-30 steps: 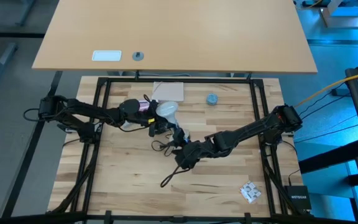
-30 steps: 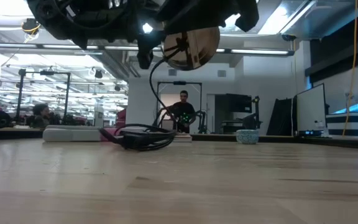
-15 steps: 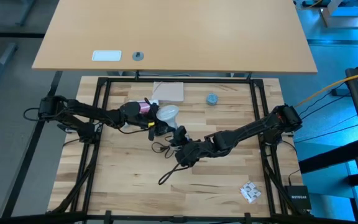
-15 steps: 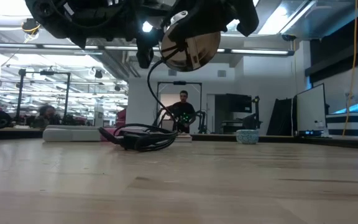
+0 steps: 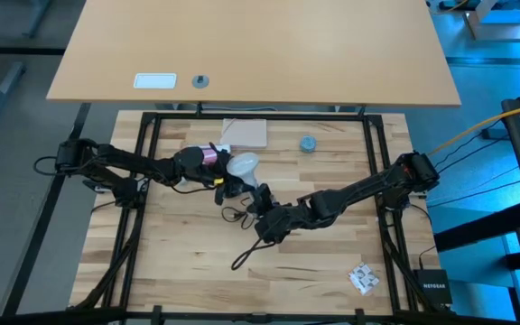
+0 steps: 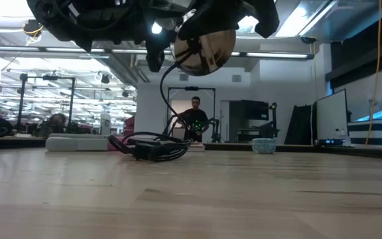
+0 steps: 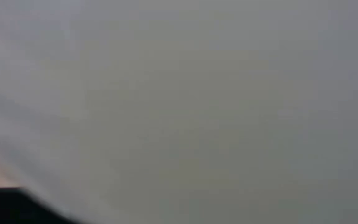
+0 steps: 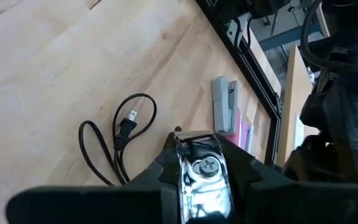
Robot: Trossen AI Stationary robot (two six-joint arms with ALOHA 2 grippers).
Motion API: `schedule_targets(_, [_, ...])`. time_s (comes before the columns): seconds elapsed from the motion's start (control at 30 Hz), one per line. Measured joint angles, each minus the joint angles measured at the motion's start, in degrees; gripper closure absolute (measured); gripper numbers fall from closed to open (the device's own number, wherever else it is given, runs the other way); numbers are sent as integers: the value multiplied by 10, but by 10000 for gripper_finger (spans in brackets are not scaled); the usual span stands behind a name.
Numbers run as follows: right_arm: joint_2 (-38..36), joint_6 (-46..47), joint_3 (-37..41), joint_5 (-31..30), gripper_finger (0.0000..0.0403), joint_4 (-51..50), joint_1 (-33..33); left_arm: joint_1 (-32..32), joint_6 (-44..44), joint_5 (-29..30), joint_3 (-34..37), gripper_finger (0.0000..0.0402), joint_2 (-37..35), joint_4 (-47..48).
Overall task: Screw lightbulb
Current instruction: Insert the white lightbulb into the desk lamp
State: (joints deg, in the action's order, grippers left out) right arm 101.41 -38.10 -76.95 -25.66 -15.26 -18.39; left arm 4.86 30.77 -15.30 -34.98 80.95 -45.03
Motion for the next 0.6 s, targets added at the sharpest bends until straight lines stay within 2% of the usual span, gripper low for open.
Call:
schedule_targets(0.33, [1, -22, 0, 15, 324, 2, -1, 1, -165, -71, -2, 249, -1, 4])
schedule_targets(0.6, [1, -80, 0, 34, 334, 3, -2, 2, -276, -135, -2, 249, -1, 6])
